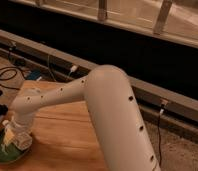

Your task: Place the bottle in the ceramic bowl

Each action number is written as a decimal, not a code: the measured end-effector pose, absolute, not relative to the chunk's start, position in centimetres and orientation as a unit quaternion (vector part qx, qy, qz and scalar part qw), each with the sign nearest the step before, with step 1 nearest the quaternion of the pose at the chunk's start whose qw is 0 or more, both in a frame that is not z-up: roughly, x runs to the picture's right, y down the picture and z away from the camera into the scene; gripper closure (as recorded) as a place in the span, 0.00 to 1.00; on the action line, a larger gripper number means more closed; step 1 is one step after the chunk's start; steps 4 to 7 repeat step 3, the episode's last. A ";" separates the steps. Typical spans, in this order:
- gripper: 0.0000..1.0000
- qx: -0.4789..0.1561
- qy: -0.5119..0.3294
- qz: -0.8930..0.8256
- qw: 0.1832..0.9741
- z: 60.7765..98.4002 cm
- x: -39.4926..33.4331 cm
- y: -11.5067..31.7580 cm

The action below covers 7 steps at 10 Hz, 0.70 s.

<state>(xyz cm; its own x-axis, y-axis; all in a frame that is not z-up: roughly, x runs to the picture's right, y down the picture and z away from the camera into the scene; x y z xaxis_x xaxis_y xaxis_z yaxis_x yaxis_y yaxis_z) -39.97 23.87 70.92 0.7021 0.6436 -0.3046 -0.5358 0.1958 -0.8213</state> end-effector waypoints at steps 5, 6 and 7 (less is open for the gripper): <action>0.20 -0.507 -0.053 0.381 0.771 70.9 -40.1 24.0; 0.20 -0.507 -0.053 0.381 0.771 70.9 -40.1 24.0; 0.20 -0.507 -0.053 0.381 0.771 70.9 -40.1 24.0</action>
